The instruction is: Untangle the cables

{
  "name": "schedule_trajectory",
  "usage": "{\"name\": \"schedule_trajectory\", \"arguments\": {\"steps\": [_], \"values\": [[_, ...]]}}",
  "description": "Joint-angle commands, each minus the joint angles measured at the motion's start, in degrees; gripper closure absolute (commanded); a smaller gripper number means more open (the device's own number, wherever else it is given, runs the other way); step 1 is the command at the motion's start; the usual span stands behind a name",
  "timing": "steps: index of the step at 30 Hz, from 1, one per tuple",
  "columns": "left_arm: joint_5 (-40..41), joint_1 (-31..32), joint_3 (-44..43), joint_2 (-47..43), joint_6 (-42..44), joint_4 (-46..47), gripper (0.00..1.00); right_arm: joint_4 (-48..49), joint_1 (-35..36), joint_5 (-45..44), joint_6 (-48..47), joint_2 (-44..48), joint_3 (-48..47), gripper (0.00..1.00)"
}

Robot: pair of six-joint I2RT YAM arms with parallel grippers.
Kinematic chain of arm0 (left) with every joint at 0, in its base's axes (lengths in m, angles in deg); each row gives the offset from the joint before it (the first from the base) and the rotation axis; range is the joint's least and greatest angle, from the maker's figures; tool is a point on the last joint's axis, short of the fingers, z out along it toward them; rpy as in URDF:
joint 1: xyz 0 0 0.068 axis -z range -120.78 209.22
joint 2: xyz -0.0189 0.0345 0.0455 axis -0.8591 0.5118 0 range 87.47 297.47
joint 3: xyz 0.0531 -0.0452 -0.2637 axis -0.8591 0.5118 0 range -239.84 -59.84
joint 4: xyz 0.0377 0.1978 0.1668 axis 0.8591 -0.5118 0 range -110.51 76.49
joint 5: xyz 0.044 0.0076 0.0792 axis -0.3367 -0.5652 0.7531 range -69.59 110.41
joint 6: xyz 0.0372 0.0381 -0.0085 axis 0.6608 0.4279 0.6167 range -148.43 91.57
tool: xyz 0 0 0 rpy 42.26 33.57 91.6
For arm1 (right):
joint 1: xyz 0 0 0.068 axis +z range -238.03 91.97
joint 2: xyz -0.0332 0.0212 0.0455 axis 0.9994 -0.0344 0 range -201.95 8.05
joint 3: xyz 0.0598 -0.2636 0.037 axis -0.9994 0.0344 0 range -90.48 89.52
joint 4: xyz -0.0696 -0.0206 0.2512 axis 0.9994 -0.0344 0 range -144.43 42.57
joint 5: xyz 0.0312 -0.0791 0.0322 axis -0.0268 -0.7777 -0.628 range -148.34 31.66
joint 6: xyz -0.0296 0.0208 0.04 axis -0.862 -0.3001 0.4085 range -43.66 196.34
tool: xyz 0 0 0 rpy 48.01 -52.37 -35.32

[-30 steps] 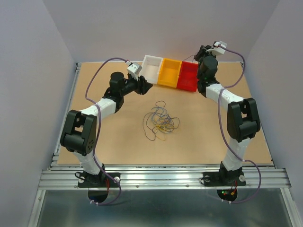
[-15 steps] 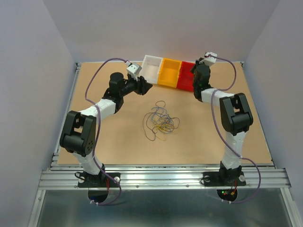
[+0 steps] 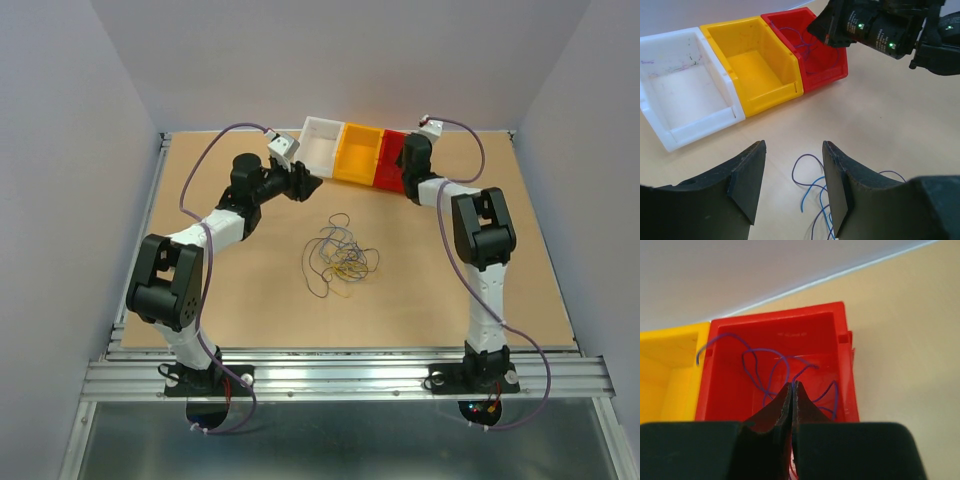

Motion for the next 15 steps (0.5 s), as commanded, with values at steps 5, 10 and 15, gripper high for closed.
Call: {"name": "schedule_trajectory", "arguments": {"steps": [5, 10, 15], "values": [[-1.2, -0.1, 0.8, -4.4, 0.3, 3.0, 0.40, -21.9, -0.2, 3.8, 1.1, -7.4, -16.9, 0.99], [-0.8, -0.1, 1.4, -5.3, 0.7, 3.1, 0.40, -30.6, -0.1, 3.2, 1.1, -11.3, -23.0, 0.99], [-0.8, -0.1, 1.4, -5.3, 0.8, 3.1, 0.40, -39.9, -0.1, 4.2, 1.3, -17.0, -33.1, 1.00]]}}
